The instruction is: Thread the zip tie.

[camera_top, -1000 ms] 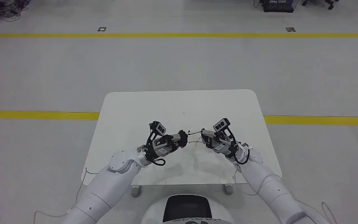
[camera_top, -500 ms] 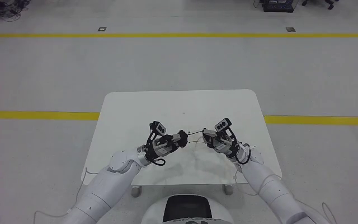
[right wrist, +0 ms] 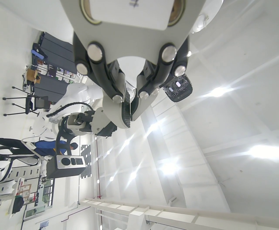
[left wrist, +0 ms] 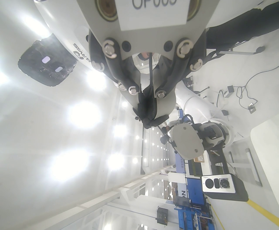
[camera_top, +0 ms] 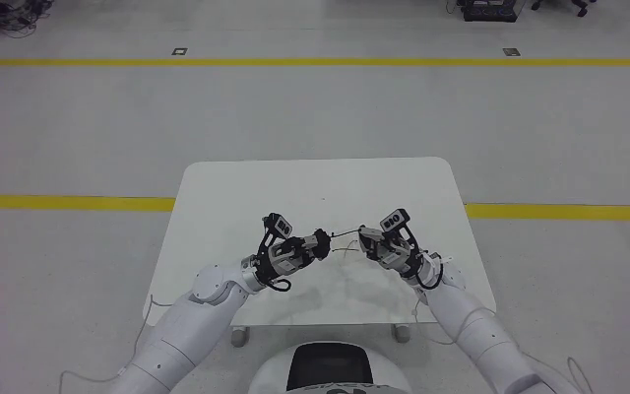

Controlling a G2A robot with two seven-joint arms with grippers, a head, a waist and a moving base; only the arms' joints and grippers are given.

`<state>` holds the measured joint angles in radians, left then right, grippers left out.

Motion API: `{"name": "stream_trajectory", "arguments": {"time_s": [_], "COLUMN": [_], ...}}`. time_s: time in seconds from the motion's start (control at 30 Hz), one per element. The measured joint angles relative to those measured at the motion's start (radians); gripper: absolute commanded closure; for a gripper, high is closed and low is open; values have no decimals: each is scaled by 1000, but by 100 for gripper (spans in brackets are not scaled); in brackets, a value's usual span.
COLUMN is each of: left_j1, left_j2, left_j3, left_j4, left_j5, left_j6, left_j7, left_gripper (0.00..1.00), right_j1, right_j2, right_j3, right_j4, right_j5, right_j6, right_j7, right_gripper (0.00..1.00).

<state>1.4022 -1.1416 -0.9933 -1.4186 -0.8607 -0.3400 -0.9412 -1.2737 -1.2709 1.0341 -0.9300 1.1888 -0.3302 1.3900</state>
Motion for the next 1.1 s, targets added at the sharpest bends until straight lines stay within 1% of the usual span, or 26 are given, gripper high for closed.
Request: {"name": "stream_trajectory", "arguments": {"time_s": [1.1], "left_j1": [0], "left_j2": [0], "left_j3": [0], "left_j4": [0], "left_j5": [0], "left_j6": [0], "left_j7": [0], "left_gripper": [100], "right_j1": [-13], "right_j2": [5], "right_j3": [31], "right_j4": [-1], "right_j5": [2], "right_j6": [-1], "right_j7": [0], "right_gripper": [100]}}
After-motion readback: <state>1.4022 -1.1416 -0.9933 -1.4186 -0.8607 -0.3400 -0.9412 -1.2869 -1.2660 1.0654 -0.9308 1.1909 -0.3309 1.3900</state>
